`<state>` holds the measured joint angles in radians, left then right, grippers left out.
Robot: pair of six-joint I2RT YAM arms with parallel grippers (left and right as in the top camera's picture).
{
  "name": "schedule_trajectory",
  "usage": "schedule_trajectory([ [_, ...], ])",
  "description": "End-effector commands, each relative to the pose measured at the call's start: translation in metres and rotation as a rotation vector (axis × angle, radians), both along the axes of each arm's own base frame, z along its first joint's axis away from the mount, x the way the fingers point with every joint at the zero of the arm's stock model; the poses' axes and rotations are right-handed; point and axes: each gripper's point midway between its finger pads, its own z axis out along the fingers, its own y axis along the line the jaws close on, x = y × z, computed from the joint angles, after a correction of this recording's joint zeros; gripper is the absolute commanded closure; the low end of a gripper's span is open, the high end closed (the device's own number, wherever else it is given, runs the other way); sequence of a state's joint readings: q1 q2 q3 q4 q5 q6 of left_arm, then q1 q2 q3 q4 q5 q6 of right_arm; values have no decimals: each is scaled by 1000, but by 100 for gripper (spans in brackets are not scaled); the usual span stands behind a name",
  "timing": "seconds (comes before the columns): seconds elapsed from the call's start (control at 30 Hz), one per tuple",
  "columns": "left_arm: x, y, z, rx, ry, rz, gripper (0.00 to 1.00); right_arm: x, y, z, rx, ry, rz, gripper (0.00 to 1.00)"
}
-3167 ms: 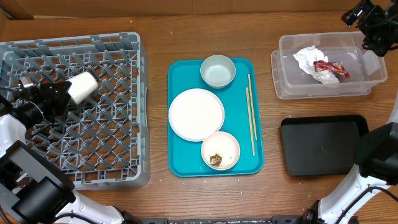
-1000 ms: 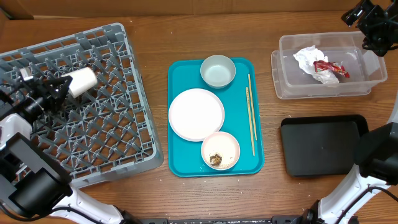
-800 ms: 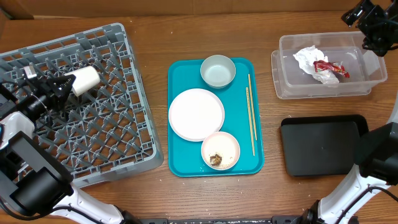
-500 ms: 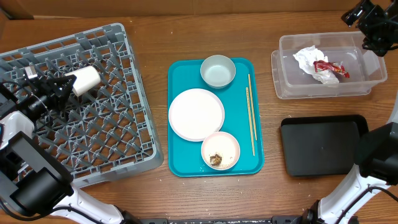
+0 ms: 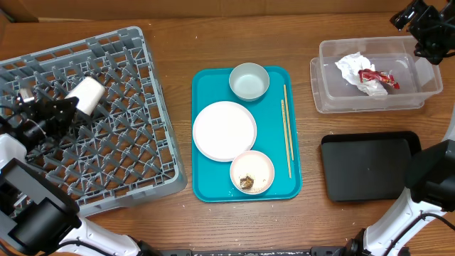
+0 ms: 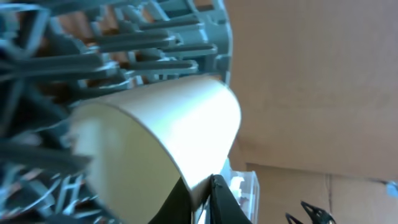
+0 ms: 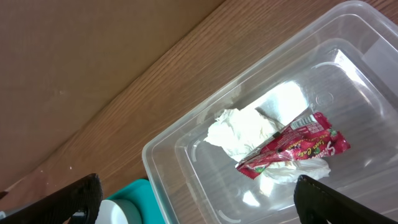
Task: Sort waste into correct bins and load items into the dishwasher
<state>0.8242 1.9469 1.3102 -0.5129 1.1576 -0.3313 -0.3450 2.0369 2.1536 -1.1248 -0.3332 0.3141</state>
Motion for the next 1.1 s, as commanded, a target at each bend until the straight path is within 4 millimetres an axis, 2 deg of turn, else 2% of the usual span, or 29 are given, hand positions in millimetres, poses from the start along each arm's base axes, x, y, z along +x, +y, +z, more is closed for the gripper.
schedule_trajectory([
  [0.0, -23, 17, -72, 137, 280, 82, 90, -5, 3, 27, -20, -55, -2, 0],
  [0.07, -26, 17, -75, 147, 302, 83, 87, -5, 3, 27, -19, -55, -2, 0],
  [0.17, -31, 17, -74, 151, 305, 72, 72, -5, 3, 27, -20, -55, -2, 0],
  [0.27, -37, 20, -69, 158, 316, 55, 65, -5, 3, 27, -20, -55, -2, 0],
  [0.43, -60, 37, -62, 221, 496, 74, 65, -5, 3, 27, -20, -55, -2, 0],
  [0.63, -82, 59, -32, 329, 682, 95, 66, -5, 3, 27, -20, -55, -2, 0],
  [0.73, -78, 61, -10, 335, 673, 95, 75, -5, 3, 27, -20, -55, -2, 0],
  [0.77, -75, 59, -3, 339, 661, 91, 93, -5, 3, 27, -20, -55, -2, 0],
  [0.8, -71, 56, 3, 347, 651, 82, 96, -5, 3, 27, -20, -55, -2, 0],
  [0.9, -51, 41, 16, 387, 587, 33, 96, -5, 3, 27, -20, -55, -2, 0],
  [1.07, -8, 5, 16, 551, 511, -94, 96, -5, 3, 27, -20, -55, -2, 0],
])
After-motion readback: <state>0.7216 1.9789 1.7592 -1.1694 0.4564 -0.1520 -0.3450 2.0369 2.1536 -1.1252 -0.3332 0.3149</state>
